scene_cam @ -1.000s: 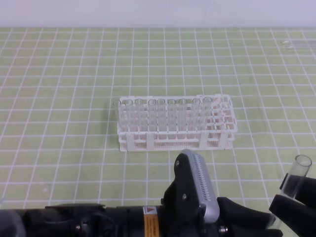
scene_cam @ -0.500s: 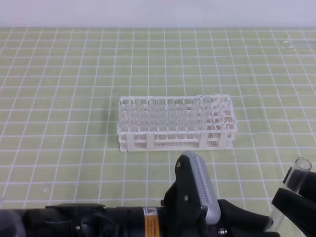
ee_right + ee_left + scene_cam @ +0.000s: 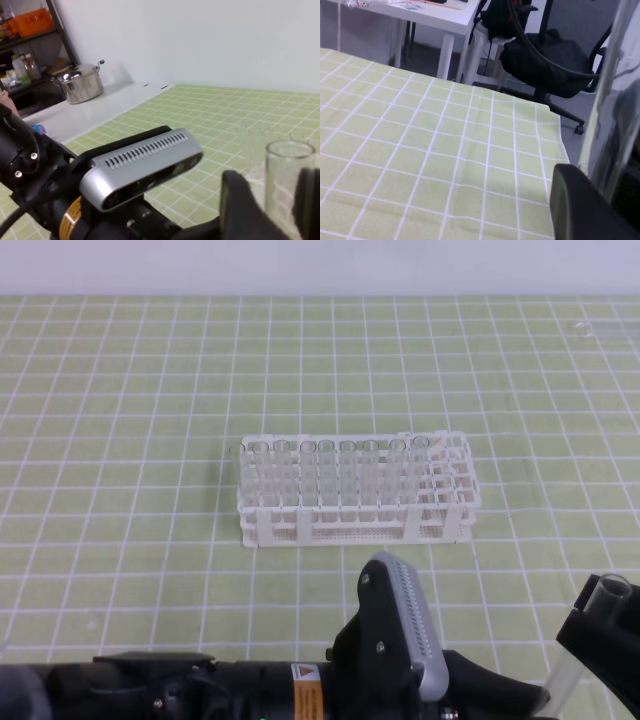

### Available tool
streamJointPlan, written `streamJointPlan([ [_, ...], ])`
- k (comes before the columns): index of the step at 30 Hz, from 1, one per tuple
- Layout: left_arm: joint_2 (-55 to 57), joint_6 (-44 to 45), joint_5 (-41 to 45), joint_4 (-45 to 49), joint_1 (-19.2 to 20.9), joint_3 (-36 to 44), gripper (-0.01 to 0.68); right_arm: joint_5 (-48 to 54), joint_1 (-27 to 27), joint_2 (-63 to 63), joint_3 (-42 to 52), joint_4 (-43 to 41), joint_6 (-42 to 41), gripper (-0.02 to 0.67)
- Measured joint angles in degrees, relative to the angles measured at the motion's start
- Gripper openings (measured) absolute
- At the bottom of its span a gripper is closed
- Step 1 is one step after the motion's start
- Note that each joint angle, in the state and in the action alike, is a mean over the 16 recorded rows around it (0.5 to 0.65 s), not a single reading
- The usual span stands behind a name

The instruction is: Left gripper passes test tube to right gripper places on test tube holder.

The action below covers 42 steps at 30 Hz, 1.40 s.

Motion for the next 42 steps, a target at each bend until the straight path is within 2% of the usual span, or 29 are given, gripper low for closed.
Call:
streamJointPlan([
  [10,0.0,-1.0,-0.03,0.07,0.0,0.01,0.016,-0.41,0.0,0.0,0.0,-0.13,-1.55,0.131],
  [21,0.06,-1.7,-0.4,0.16,-0.02,0.02,0.04,-0.23,0.0,0.0,0.0,-0.4,-2.3,0.109],
  [25,0.0,-2.22,-0.3,0.09,0.0,0.02,0.082,0.05,0.0,0.0,0.0,-0.43,-2.53,0.108],
  [35,-0.33,-4.09,1.35,0.05,0.1,0.02,0.267,0.63,0.0,0.0,0.0,-0.36,-3.26,0.107],
  [42,-2.42,-5.41,5.39,1.41,1.24,0.0,0.32,-2.19,0.0,0.0,0.0,0.14,-4.92,0.105],
])
